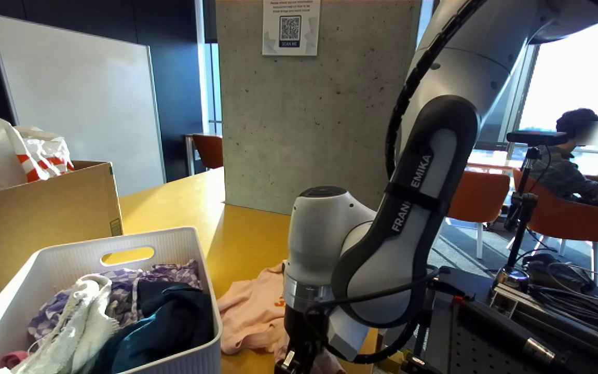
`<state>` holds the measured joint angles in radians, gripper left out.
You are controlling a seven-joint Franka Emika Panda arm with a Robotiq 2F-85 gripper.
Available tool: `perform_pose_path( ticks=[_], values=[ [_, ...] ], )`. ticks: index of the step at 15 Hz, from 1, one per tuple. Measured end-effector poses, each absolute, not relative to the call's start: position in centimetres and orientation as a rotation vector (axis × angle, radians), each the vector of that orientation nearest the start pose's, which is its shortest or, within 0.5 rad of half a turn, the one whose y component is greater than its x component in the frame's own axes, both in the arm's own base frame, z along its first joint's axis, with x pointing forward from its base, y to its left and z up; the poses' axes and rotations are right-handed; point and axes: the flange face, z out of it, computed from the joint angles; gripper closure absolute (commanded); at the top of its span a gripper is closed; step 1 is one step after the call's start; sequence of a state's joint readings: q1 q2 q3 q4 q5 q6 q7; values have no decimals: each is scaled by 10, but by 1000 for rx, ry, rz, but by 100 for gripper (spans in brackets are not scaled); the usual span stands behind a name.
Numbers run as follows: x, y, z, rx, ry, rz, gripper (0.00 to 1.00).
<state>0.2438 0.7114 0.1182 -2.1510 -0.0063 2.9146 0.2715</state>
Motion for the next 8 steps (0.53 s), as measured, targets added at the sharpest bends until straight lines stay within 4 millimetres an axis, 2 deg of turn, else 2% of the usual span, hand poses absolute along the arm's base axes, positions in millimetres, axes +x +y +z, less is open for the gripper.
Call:
perform_pose_path(
  ticks=[5,8],
  values=[
    [511,198,73,-3043,-94,-78,100],
    [509,190,76,-3039,-69,-128,100]
  ],
)
